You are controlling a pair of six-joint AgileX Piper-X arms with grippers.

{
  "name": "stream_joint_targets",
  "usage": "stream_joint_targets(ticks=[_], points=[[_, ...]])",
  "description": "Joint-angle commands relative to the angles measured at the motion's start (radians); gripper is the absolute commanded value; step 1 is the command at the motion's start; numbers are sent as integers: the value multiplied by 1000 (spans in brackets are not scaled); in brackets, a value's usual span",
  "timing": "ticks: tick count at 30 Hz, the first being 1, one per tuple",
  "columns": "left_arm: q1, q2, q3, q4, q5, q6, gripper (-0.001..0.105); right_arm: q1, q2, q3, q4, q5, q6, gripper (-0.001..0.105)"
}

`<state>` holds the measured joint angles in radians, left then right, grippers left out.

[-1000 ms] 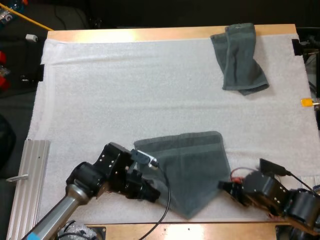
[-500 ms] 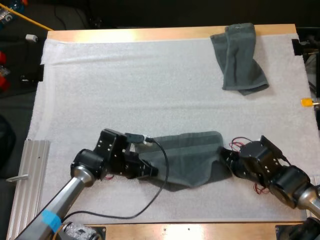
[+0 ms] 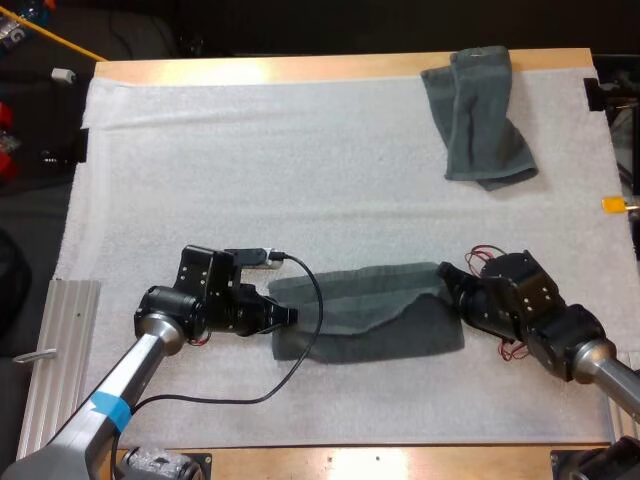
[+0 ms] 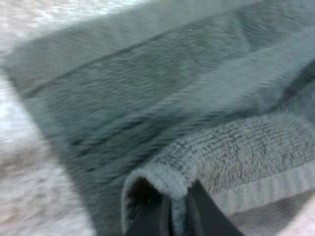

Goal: Pick towel from pile, fold and stack

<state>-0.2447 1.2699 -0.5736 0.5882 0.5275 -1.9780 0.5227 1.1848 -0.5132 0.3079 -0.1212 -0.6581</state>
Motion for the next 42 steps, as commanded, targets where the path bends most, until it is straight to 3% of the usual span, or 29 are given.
stream_joint_targets(ticks=[1,7,14,18,21,25,27,29,33,42], points=[[-2,-3,-7,-15,-39,7,0,-7,4,-9,-17,-17,-12,0],[-2,-3,-7,-15,-98,29,0,-7,8,-9,-37,-14,-12,0],[-2,-3,-7,-28,-97,49,0,-7,8,-9,-87,-14,-12,0],[-2,-3,-7,-59,-46,49,0,-7,8,-9,-121,-27,-12,0],[-2,-3,-7,-81,4,45,6,-7,8,-9,-156,-41,-12,14],[-2,-3,-25,-83,44,42,36,-7,8,-9,-212,-41,-13,60],[-2,-3,-43,-84,75,42,51,-7,8,-9,-253,-57,-40,71],[-2,-10,-66,-79,114,42,61,-7,0,-9,-303,-108,-98,72],[-2,-59,-118,-3,133,58,60,-7,-63,-11,-331,-207,-187,61],[-2,-338,-157,231,41,140,58,-7,-332,-11,16,-194,-343,58]])
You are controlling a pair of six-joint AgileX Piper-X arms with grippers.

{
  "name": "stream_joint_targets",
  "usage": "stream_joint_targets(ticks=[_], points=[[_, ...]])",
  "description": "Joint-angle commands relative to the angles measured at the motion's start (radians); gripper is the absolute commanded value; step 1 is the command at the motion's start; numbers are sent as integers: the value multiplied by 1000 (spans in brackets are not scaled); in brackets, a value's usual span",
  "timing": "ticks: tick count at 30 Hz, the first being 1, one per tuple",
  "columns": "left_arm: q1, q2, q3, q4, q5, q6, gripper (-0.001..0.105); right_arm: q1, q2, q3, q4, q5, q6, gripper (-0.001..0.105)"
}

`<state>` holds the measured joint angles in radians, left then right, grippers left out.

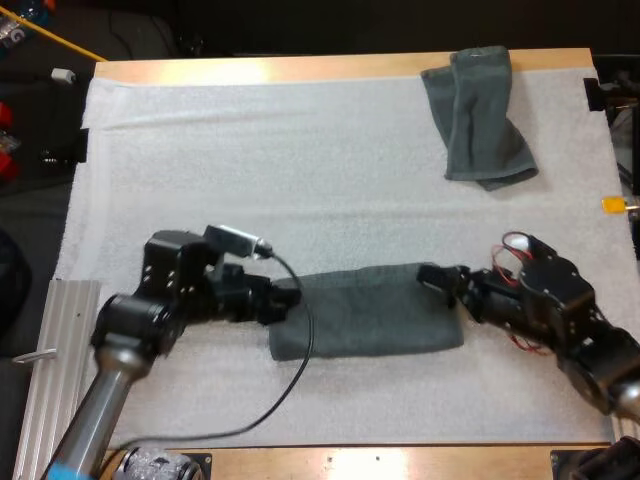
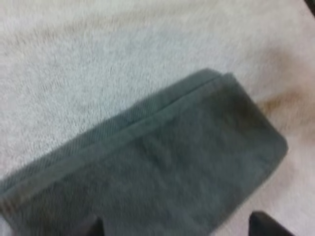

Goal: Pick towel from pile, fold and stack

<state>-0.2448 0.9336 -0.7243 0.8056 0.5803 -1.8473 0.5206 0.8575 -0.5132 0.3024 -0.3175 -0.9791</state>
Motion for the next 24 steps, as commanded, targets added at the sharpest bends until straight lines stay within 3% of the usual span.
stream_joint_targets(ticks=[1,6,14,19,24], points=[[-2,-49,-6,34,-21,9,58,-5,-44,-11,69,7,-38,58],[-2,-211,-6,126,-32,5,58,-5,-180,-11,247,30,-53,67],[-2,-437,-6,307,-54,-38,58,-5,-327,-30,462,49,-108,68],[-2,-552,-6,385,-54,-73,58,-5,-335,-140,686,159,-253,68],[-2,-614,-6,456,-54,-93,58,-5,-335,-238,824,263,-327,68]])
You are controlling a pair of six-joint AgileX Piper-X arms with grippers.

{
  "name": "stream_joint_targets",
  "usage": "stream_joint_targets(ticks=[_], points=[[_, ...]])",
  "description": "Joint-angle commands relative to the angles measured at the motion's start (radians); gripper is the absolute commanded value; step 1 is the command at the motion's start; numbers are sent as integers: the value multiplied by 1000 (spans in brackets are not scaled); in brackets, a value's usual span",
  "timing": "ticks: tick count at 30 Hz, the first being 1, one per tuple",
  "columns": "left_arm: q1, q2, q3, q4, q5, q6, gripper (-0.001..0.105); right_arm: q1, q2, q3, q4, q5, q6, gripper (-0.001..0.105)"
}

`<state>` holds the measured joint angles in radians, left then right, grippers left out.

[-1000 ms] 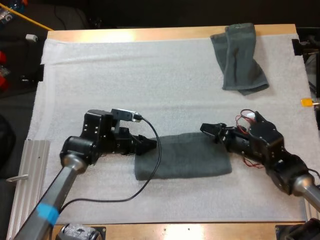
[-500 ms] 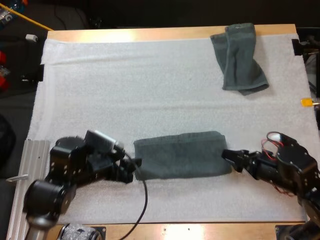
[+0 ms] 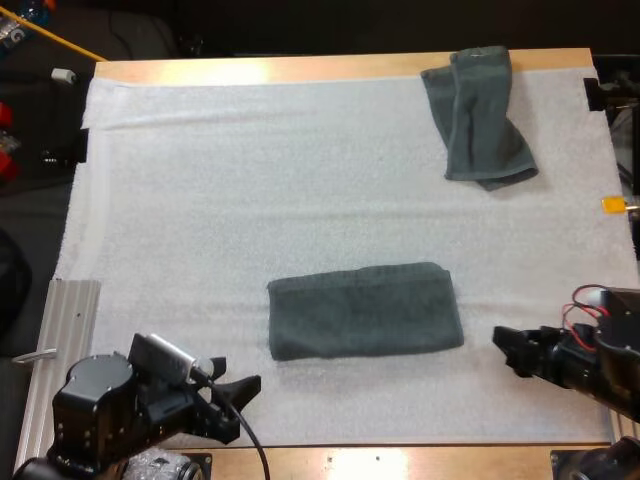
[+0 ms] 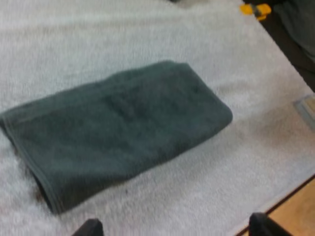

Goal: Pick towel from pile, fold and stack

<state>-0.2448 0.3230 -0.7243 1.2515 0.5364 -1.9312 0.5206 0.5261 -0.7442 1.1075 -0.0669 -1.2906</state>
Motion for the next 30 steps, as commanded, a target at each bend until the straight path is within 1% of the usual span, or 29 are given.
stream_joint_targets(ticks=[1,4,9,13,17,20,23,28,30], points=[[-2,-13,-6,23,-10,-9,58,-5,-4,-23,46,48,-33,68],[-2,-26,-6,47,-10,-9,58,-5,-4,-39,86,92,-55,68],[-2,-26,-6,67,-1,-9,58,-5,28,-39,90,92,-58,68],[-2,-26,-6,82,0,-9,58,-5,115,-39,88,75,-65,68],[-2,-26,-6,83,13,-9,58,-5,222,-39,58,41,-108,68],[-2,-26,-6,97,14,-9,58,-12,308,-39,14,-9,-127,67],[-2,-26,-6,117,14,-9,58,-51,393,-39,-39,-87,-144,67],[-2,-26,-6,128,14,-9,58,-174,502,-39,-146,-243,-175,67],[-2,-26,-6,128,14,-11,58,-225,535,-39,-169,-282,-201,67]])
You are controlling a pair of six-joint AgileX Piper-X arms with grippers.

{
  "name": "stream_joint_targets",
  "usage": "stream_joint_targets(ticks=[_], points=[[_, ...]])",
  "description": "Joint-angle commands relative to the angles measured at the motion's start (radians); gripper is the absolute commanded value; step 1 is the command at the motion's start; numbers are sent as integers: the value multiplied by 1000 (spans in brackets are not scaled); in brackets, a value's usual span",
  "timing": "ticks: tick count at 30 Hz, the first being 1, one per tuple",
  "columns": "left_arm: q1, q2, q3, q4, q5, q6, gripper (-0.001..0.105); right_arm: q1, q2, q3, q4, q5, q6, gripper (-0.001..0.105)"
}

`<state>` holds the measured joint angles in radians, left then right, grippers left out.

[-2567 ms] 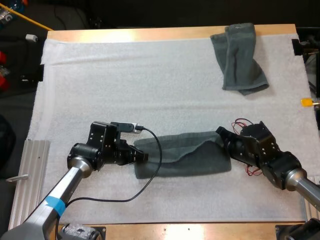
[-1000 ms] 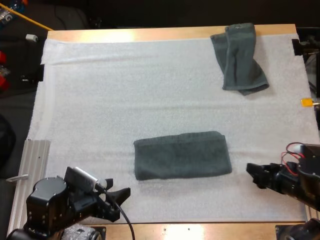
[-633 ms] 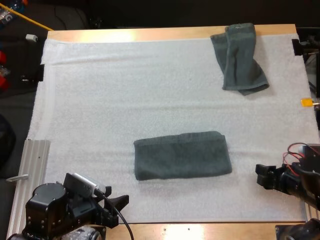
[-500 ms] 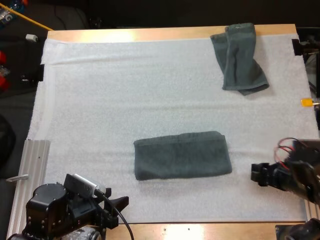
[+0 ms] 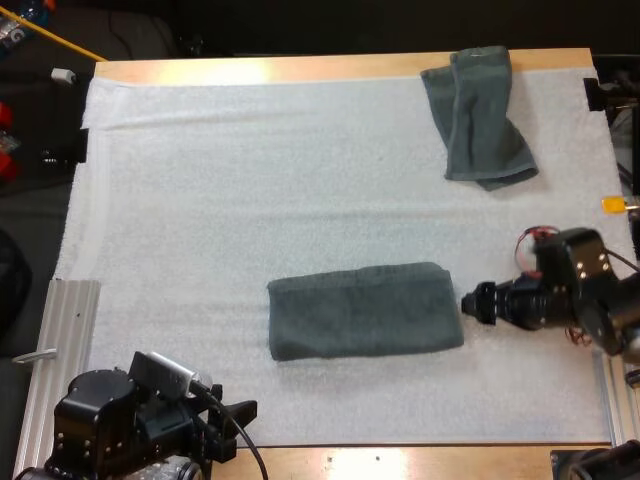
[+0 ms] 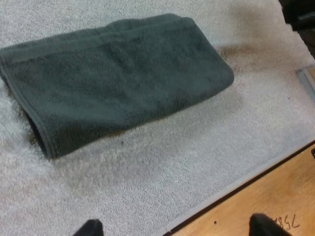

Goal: Pick towel from pile, fold and stack

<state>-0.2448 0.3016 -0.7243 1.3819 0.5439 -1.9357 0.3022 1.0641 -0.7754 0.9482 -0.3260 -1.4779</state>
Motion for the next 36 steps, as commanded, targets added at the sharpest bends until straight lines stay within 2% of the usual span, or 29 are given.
stream_joint_targets(ticks=[1,7,12,16,23,31,36], points=[[-2,-5,-6,-2,7,-10,58,-36,16,-8,-19,-48,-29,67],[-2,-5,-6,-4,-15,-12,58,-177,121,-8,-53,-214,-120,67],[-2,-5,-6,-5,-15,-23,58,-210,201,2,-77,-266,-196,67],[-2,-5,-6,-35,-3,-51,58,-209,266,28,-141,-324,-201,67],[-2,-5,-6,-128,37,-110,58,-209,340,82,-251,-375,-141,67],[-2,-5,-6,-132,46,-125,58,-183,380,126,-401,-391,9,67],[-2,-5,-6,-132,63,-125,58,-133,417,126,-451,-375,61,67]])
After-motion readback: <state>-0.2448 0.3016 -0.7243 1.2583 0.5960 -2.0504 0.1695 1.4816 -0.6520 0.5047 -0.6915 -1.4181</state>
